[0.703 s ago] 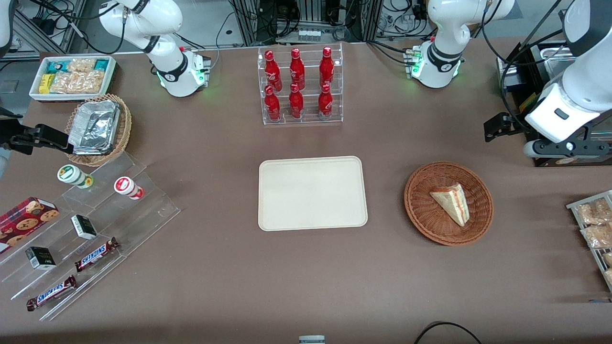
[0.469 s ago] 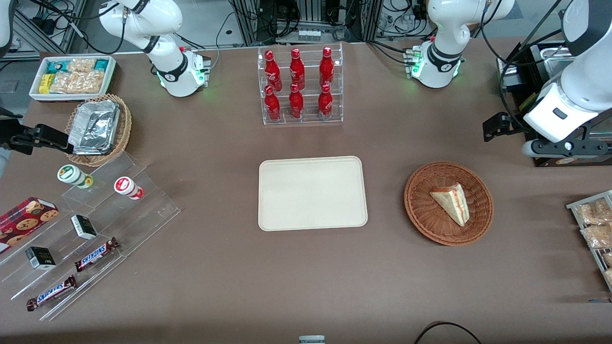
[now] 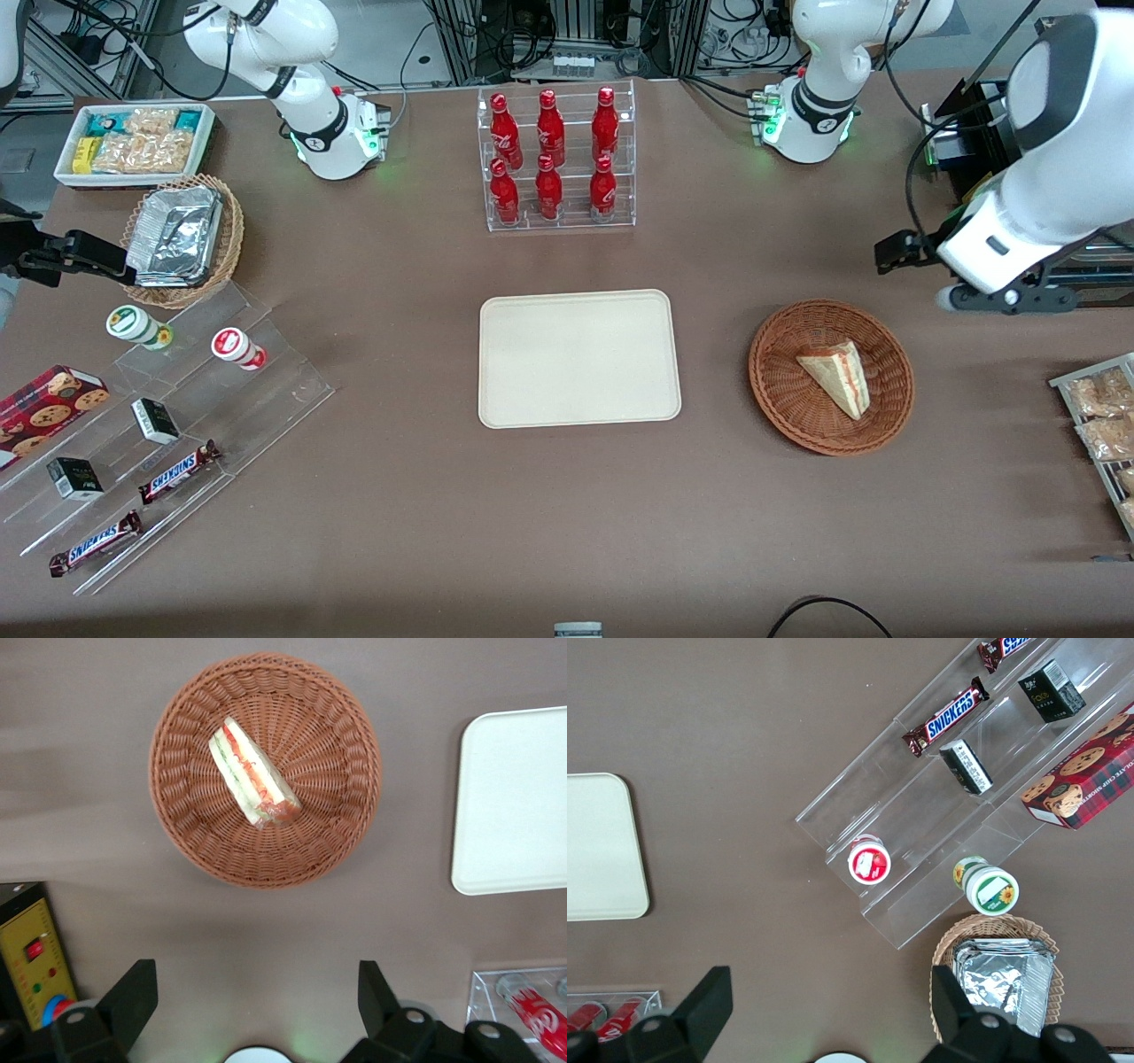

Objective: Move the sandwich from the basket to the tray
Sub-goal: 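Move the left gripper over the wrapped sandwich in the wicker basket, then lower the open left gripper onto the sandwich and close on it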

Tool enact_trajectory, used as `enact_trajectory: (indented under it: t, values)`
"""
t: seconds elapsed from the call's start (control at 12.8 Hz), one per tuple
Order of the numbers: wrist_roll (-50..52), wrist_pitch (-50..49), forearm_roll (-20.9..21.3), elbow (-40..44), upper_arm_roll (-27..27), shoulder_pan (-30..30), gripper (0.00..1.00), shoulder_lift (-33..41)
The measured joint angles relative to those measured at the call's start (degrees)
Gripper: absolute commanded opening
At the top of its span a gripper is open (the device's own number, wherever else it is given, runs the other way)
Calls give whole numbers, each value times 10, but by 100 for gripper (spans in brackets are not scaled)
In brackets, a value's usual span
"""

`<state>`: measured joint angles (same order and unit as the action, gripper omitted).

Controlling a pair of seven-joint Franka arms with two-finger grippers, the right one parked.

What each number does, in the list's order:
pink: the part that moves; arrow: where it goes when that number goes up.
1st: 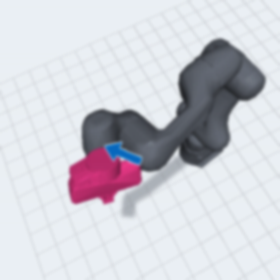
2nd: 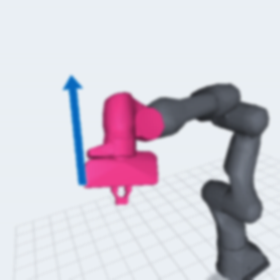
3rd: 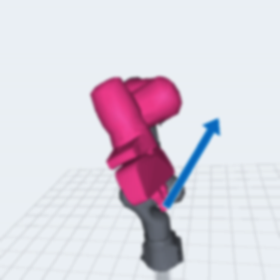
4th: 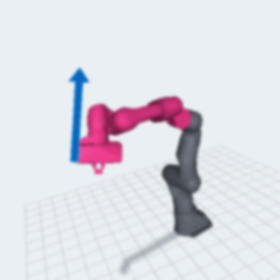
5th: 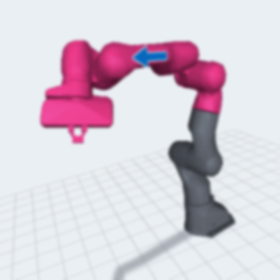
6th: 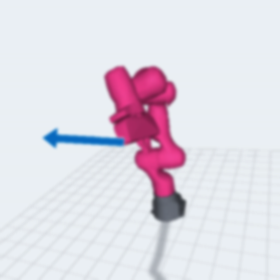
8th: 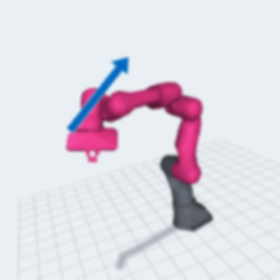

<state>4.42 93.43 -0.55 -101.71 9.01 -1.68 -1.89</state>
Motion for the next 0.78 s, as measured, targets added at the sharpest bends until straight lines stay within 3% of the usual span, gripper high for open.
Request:
enact_trajectory:
  t: [0.78]
  values:
    - [11,300,0,-225,-1,-1,100,-10]
